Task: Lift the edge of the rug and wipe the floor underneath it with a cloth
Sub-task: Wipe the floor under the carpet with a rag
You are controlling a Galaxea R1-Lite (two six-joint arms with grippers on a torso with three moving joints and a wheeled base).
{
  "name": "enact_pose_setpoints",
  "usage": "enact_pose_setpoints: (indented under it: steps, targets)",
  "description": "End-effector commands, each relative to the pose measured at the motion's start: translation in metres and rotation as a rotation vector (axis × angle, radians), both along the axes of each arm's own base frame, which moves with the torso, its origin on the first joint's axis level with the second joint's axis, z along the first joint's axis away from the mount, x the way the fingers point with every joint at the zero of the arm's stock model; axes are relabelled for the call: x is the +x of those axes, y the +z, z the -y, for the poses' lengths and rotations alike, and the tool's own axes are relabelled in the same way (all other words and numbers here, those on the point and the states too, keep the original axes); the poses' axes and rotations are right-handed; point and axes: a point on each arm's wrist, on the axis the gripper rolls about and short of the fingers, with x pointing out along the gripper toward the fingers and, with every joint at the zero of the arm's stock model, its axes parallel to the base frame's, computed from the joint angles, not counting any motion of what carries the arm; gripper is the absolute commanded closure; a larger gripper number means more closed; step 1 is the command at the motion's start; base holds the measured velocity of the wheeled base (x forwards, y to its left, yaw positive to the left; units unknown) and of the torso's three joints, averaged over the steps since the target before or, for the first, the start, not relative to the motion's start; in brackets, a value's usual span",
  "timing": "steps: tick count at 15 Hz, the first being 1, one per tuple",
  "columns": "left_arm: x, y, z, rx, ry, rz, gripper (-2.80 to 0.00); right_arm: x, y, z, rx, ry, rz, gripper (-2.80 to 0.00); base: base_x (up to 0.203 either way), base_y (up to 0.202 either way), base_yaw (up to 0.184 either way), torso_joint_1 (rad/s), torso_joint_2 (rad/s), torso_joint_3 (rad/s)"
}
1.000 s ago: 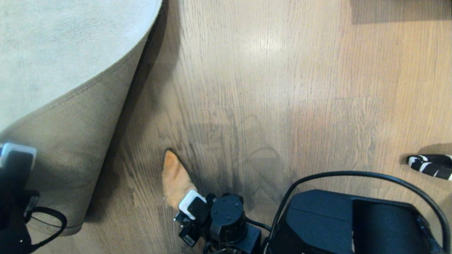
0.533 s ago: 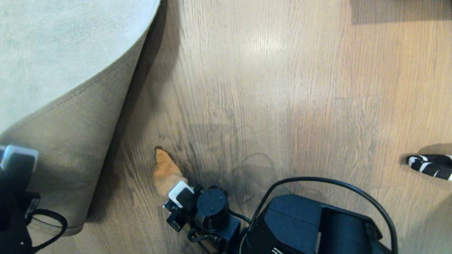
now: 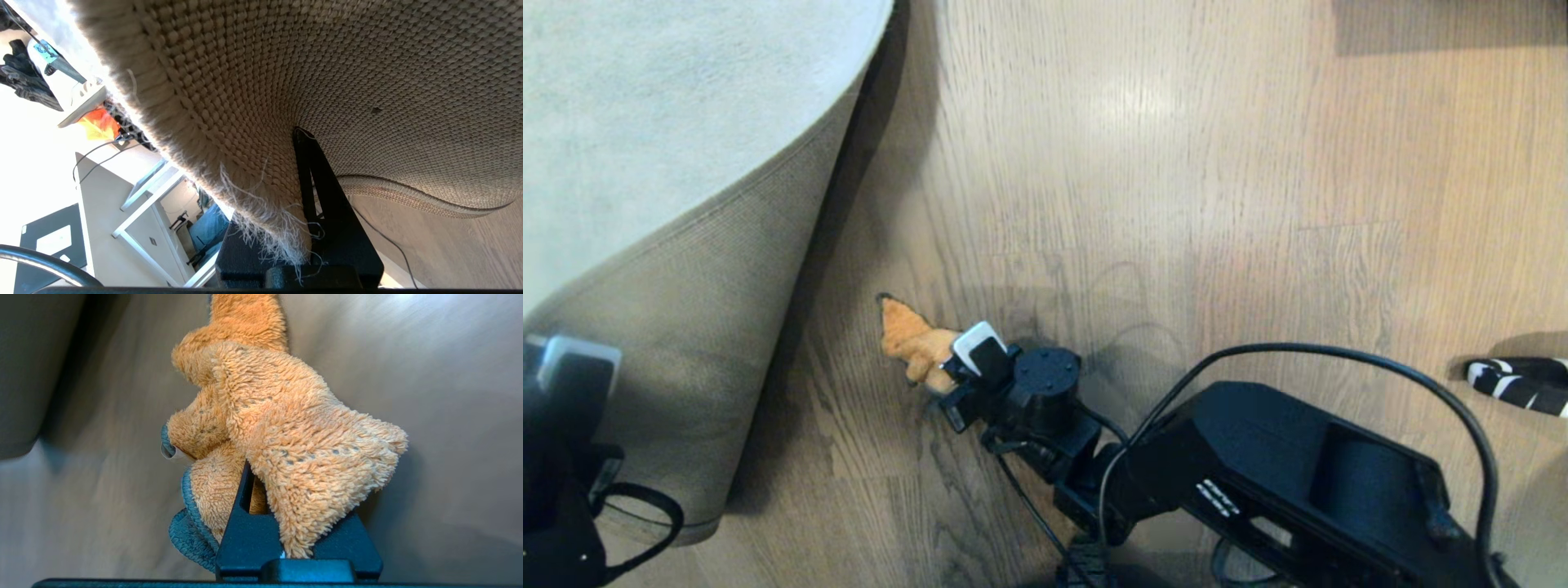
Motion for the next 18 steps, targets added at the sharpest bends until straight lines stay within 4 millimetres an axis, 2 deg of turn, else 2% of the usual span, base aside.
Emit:
enact_pose_setpoints:
  steps: [1,4,5,8,10,12,15,18]
  targets:
    - [0.000,-0.001,0.000,0.004,0.006,-0.005,0.00,-0.009,0.051,0.017,0.057,-0.008,0.049,0.00,0.000,0.000,0.000,0.000,0.00,0.000]
    - [0.000,-0.001,0.000,0.004,0.004,-0.004,0.00,-0.025,0.093,0.036,0.090,-0.009,0.076,0.00,0.000,0.000,0.000,0.000,0.00,0.000]
    - [0.000,-0.001,0.000,0.004,0.006,-0.004,0.00,-0.030,0.101,0.043,0.089,-0.009,0.075,0.00,0.000,0.000,0.000,0.000,0.00,0.000]
    - [-0.001,0.000,0.000,0.004,0.006,0.001,0.00,-0.059,0.105,0.060,0.043,0.018,0.041,0.00,0.000,0.000,0.000,0.000,0.00,0.000]
    - [-0.001,0.000,0.000,0.003,0.006,0.005,0.00,-0.084,0.099,0.072,-0.003,0.050,0.007,0.00,0.000,0.000,0.000,0.000,0.00,0.000]
    - [-0.002,0.002,0.000,0.004,0.006,0.011,0.00,-0.099,0.097,0.088,-0.016,0.053,-0.002,0.00,0.000,0.000,0.000,0.000,0.00,0.000]
    - [-0.008,0.001,0.000,0.006,0.005,0.009,0.00,-0.094,0.106,0.125,-0.010,-0.073,-0.003,0.00,0.000,0.000,0.000,0.000,0.00,0.000]
    - [-0.010,0.000,0.000,0.004,0.004,0.008,0.00,-0.074,0.103,0.161,-0.028,-0.194,-0.017,0.00,0.000,0.000,0.000,0.000,0.00,0.000]
